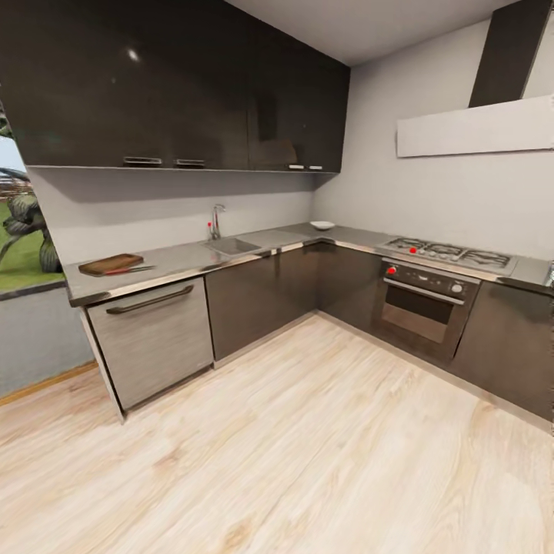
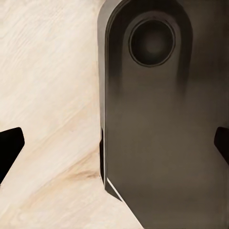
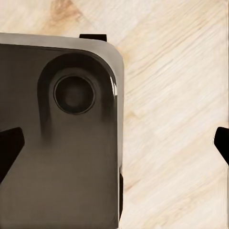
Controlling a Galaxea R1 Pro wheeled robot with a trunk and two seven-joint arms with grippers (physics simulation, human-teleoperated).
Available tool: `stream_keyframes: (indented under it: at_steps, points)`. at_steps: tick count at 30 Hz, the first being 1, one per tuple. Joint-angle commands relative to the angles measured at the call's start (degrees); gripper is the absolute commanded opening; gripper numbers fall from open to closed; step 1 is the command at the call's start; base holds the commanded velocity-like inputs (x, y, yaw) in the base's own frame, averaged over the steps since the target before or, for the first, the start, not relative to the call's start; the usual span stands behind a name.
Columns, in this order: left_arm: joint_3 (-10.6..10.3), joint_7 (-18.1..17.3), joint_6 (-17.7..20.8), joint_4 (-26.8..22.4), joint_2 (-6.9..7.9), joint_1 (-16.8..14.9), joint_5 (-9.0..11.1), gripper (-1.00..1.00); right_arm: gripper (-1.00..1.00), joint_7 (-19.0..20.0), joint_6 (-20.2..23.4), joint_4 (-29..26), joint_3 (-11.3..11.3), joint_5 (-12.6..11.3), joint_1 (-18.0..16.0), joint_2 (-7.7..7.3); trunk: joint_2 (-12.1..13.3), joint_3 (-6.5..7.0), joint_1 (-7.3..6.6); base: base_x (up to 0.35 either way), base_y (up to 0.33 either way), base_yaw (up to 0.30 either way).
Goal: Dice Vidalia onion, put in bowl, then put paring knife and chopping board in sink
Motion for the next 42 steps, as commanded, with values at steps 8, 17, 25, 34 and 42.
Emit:
stream_keyframes:
  at_steps: [8, 17, 25, 34, 42]
  points:
    - [0.0, -0.1, -0.1, -0.1, 0.01, 0.0, 0.0, 1.00, 1.00, 0.0, -0.2, 0.1, 0.0, 0.0, -0.1, 0.00, 0.0, -0.02, 0.03, 0.313, -0.158, -0.209]
    - [0.1, 0.0, -0.1, -0.1, 0.01, 0.0, 0.0, 1.00, 1.00, 0.0, -0.2, 0.1, 0.0, 0.0, -0.1, 0.00, 0.0, 0.19, 0.03, 0.336, -0.028, -0.267]
    - [0.1, 0.0, -0.1, -0.1, 0.01, 0.0, 0.0, 1.00, 1.00, 0.0, -0.2, 0.1, 0.0, 0.0, -0.1, 0.00, 0.0, 0.24, 0.03, 0.342, -0.001, -0.072]
    - [0.0, 0.0, -0.1, -0.1, -0.06, 0.0, 0.0, 1.00, 1.00, 0.0, -0.2, 0.1, 0.0, 0.2, -0.1, 0.00, 0.0, 0.24, 0.03, 0.343, 0.000, -0.003]
    - [0.0, 0.0, -0.1, -0.1, -0.08, 0.0, 0.0, 1.00, 1.00, 0.0, -0.2, 0.1, 0.0, 0.2, -0.1, 0.08, 0.0, 0.24, 0.03, 0.343, -0.034, 0.000]
